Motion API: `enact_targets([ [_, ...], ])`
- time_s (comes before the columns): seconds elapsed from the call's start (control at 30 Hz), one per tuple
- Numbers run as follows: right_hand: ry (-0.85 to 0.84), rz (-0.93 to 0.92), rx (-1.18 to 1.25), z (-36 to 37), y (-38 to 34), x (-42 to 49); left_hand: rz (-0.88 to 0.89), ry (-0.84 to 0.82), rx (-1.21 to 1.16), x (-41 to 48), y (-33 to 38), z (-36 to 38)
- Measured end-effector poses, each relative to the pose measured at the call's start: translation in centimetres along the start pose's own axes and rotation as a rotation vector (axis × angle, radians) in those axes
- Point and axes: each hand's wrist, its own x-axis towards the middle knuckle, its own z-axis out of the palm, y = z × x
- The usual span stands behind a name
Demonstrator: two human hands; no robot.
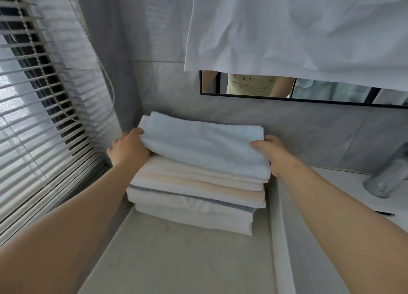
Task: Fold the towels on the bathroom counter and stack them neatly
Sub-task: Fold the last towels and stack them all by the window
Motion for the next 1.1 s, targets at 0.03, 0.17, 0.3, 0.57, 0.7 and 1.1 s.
enact_targets([
  [0.03,-0.006,-0.003,-0.007,0.1,-0.3,0.3,-0.025,-0.01,-0.064,0.6,0.0,-0.2],
  [0.17,0.019,-0.064,0.013,0.6,-0.9,1.2,-0.295,-0.098,-0.706,3.0,0.9,-1.3],
  [0.3,0.017,-0.043,-0.031,0.3,0.0,1.8,-0.659,-0.248,-1.141,3.7,0.3,-2.4],
  [0.57,0.045,0.074,-0.018,0.5,0.4,2.6,-0.45,-0.463,-0.819,5.6,0.6,-2.3],
  [0.7,0.031,-0.078,-0.029,0.7,0.2,2.8,-0.128,-0.29,-0.694,6.2,1.1,-1.8],
  [1.1,0.074,0.001,-0.053,0.5,1.2,3.4,-0.078,-0.316,-0.528,5.5,0.1,0.2],
])
